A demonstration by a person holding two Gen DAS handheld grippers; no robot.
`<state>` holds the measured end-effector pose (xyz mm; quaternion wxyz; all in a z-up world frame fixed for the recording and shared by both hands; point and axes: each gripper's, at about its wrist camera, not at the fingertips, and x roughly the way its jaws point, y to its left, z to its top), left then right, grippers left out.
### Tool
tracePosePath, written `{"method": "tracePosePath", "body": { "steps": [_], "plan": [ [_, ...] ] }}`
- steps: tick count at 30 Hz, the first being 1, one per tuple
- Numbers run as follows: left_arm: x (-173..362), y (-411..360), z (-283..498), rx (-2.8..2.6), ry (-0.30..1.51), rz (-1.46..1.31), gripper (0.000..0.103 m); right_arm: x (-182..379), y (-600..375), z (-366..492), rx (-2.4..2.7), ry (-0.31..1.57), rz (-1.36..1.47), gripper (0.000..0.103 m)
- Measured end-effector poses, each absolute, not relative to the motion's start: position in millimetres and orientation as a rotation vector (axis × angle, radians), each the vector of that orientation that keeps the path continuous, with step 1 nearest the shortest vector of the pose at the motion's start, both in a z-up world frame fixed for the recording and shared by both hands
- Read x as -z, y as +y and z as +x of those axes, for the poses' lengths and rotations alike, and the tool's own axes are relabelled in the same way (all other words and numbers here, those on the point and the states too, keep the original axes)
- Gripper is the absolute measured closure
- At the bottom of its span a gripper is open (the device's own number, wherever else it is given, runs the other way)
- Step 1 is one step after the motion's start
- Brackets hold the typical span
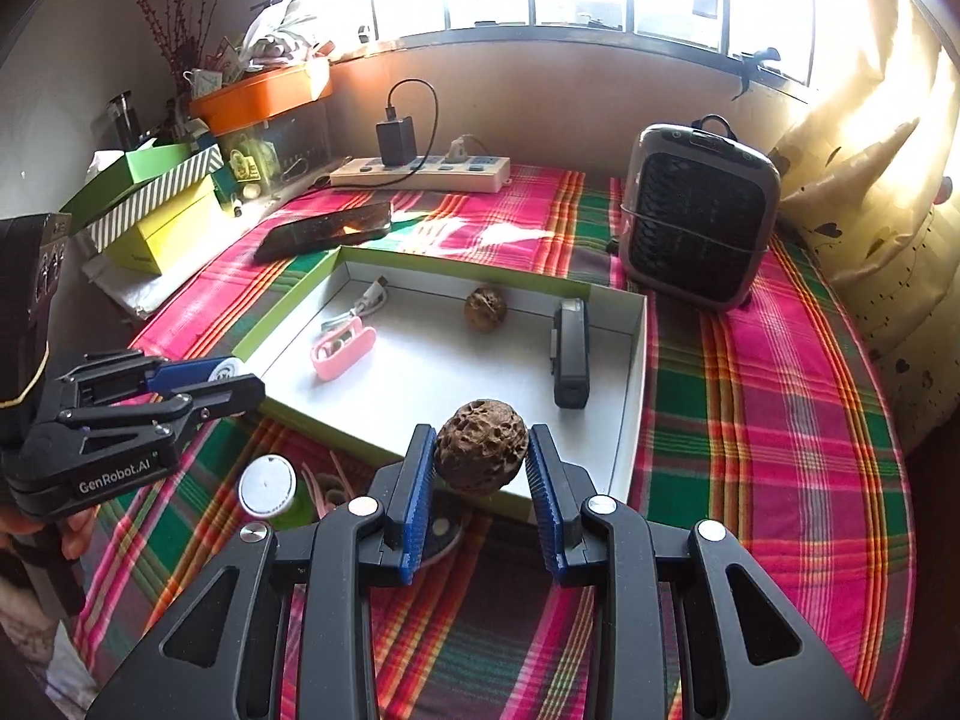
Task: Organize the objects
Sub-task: 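Carry the white jar and carved walnut over the white box with both tools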
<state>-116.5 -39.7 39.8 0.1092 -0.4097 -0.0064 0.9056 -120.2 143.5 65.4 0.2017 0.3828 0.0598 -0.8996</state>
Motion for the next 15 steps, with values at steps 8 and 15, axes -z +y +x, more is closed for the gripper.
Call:
{"method": "tracePosePath", "body": {
  "steps": [8,15],
  "plan": [
    [-39.9,-38.9,-131.9,-2.664,-0.028,-1.214,0.078,-71.0,123.7,-150.2,2.468,0.214,1.054,0.071],
    [-34.8,-39.4,-146.6,-2.667,-0.024,-1.233,0.078,-62.5,107.1,-185.6,2.42,0.223,1.099,0.071]
  ]
}}
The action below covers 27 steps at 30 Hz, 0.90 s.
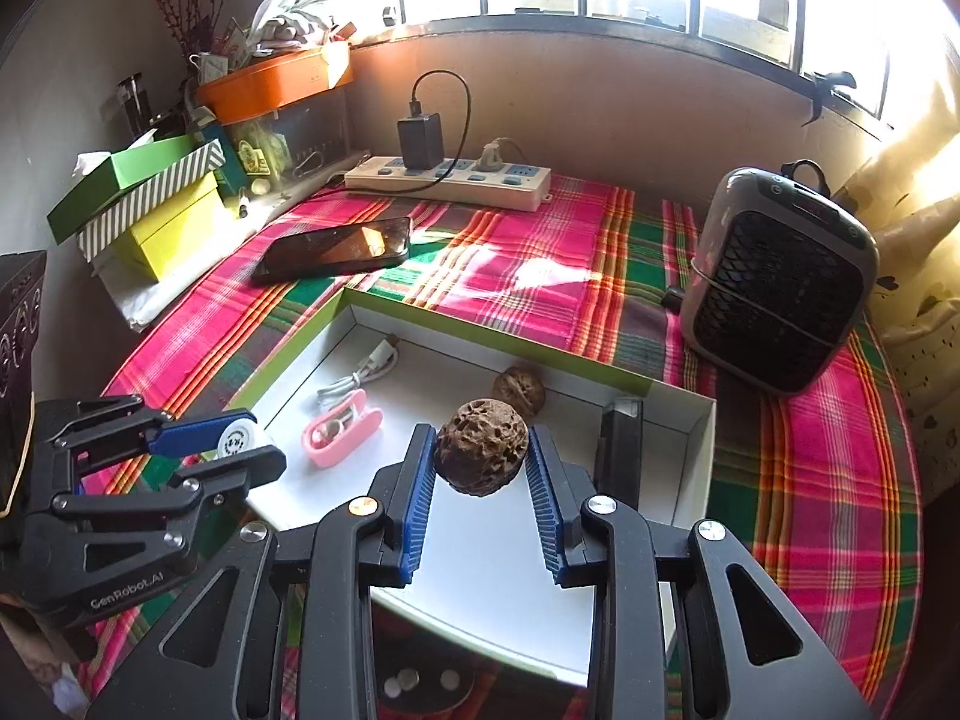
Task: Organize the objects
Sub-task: 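Carry the white jar and carved walnut over the white box with both tools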
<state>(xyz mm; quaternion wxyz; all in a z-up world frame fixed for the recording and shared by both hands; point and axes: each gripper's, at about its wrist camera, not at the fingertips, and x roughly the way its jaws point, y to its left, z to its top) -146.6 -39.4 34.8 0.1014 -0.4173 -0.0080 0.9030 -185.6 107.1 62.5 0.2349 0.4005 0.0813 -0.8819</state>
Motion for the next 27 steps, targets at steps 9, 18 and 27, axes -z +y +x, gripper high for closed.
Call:
{"method": "tracePosePath", "body": {
  "steps": [9,18,27],
  "plan": [
    [-25.1,-43.0,-157.8,-2.664,-0.025,-1.26,0.078,-49.9,76.6,-216.0,2.347,0.304,1.139,0.071],
    [-20.1,-44.4,-165.5,-2.656,-0.034,-1.269,0.078,-36.4,57.7,-234.2,2.294,0.331,1.181,0.071],
    [-20.0,-44.8,-169.6,-2.658,-0.044,-1.267,0.077,-25.8,51.1,-243.9,2.28,0.348,1.218,0.071]
  ]
}}
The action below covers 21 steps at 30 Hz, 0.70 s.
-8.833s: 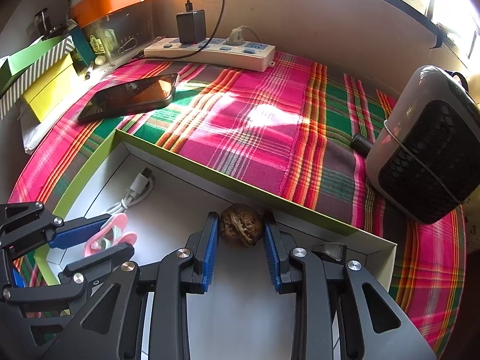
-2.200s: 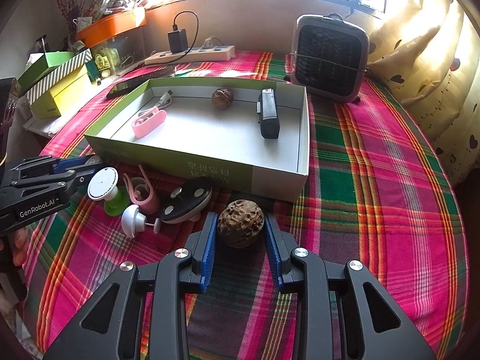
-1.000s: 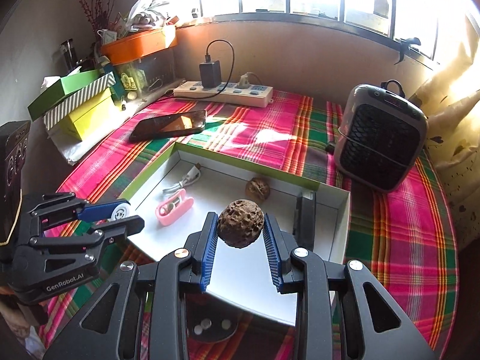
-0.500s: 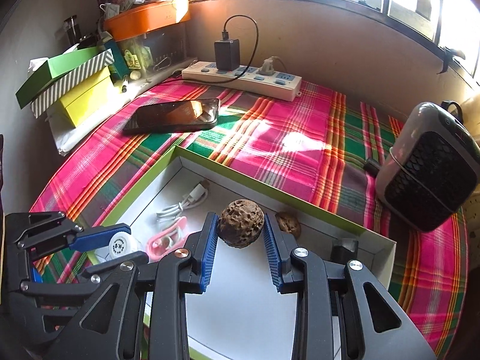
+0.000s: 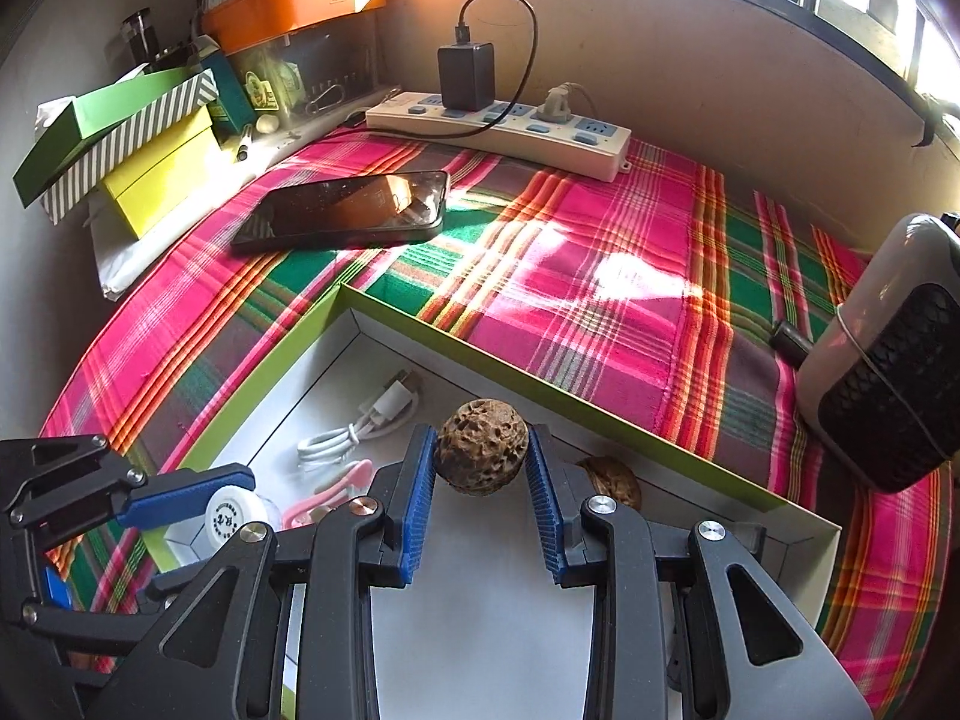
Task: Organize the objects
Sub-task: 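Carry the white jar and carved walnut over the white box with both tools, then open the right tool to drop the walnut while the left tool releases the white jar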
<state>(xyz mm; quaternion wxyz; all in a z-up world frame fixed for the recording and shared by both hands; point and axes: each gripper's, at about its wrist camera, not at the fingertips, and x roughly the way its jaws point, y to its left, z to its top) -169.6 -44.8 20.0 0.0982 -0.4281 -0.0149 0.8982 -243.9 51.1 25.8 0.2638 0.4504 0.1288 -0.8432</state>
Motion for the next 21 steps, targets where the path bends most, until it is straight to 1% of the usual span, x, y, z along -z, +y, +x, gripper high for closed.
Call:
{"method": "tracePosePath", "body": {
  "steps": [21],
  "plan": [
    [-18.5,-40.6,-174.6,-2.649,-0.04,-1.274,0.077,-14.9,42.7,-249.7,2.26,0.416,1.263,0.071]
  ]
}}
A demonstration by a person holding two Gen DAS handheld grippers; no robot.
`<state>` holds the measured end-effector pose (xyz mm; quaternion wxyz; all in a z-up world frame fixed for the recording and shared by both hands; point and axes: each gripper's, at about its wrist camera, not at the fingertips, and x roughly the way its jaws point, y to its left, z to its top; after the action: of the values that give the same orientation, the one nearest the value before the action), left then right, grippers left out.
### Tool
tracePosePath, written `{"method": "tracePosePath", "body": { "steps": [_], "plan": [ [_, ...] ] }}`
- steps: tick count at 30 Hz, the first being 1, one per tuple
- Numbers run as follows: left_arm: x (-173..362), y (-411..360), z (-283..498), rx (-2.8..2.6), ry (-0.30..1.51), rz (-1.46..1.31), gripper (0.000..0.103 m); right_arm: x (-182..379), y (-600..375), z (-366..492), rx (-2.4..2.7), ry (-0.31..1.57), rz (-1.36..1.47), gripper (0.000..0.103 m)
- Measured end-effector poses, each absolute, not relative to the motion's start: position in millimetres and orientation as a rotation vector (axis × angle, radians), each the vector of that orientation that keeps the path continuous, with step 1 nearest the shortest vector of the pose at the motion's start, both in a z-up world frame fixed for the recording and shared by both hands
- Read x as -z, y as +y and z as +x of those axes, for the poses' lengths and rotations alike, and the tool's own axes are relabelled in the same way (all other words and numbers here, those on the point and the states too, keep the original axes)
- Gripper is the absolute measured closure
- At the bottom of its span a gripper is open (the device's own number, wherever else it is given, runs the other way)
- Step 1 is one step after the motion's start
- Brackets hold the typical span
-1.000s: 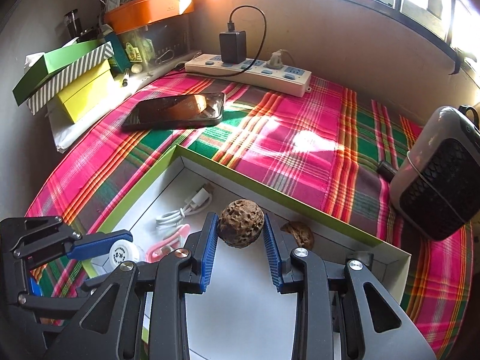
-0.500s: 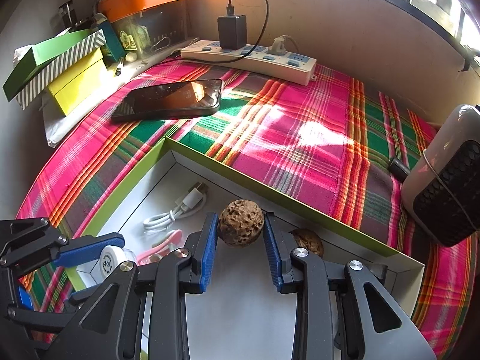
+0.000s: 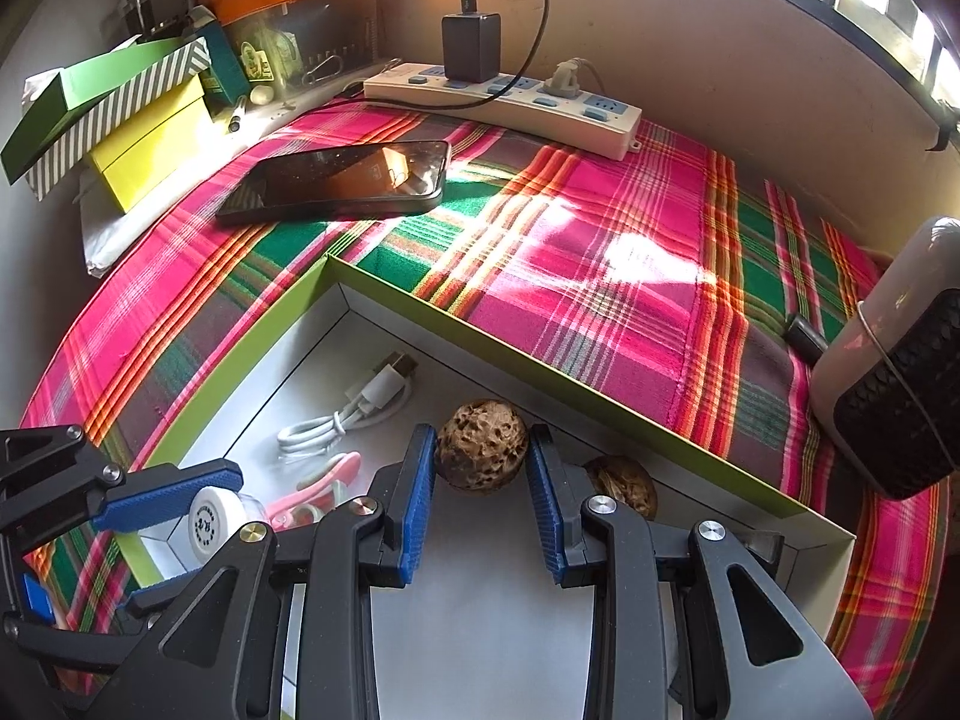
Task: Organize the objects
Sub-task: 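Open the right tool to drop the walnut while the left tool releases the white jar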
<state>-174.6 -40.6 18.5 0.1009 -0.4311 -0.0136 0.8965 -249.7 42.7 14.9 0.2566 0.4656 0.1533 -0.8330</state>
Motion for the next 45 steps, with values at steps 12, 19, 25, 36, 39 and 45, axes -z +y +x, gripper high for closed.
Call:
{"method": "tracePosePath", "body": {
  "steps": [12,19,25,36,39,45],
  "plan": [
    [-19.1,-39.6,-173.8,-2.648,-0.035,-1.273,0.076,-14.9,40.6,-246.8,2.267,0.438,1.267,0.071],
    [-18.9,-38.9,-172.9,-2.648,-0.033,-1.274,0.075,-16.1,41.2,-246.6,2.274,0.432,1.262,0.07],
    [-19.3,-39.1,-173.0,-2.647,-0.032,-1.273,0.073,-19.4,41.7,-246.5,2.283,0.419,1.254,0.062],
    [-20.9,-39.8,-168.5,-2.65,-0.043,-1.272,0.066,-23.9,47.2,-240.4,2.302,0.386,1.242,0.054],
    [-21.6,-39.7,-166.4,-2.65,-0.044,-1.271,0.066,-26.9,49.9,-237.9,2.311,0.373,1.235,0.054],
    [-26.7,-40.0,-159.5,-2.662,-0.037,-1.253,0.066,-35.5,56.4,-228.8,2.339,0.353,1.218,0.054]
  ]
}}
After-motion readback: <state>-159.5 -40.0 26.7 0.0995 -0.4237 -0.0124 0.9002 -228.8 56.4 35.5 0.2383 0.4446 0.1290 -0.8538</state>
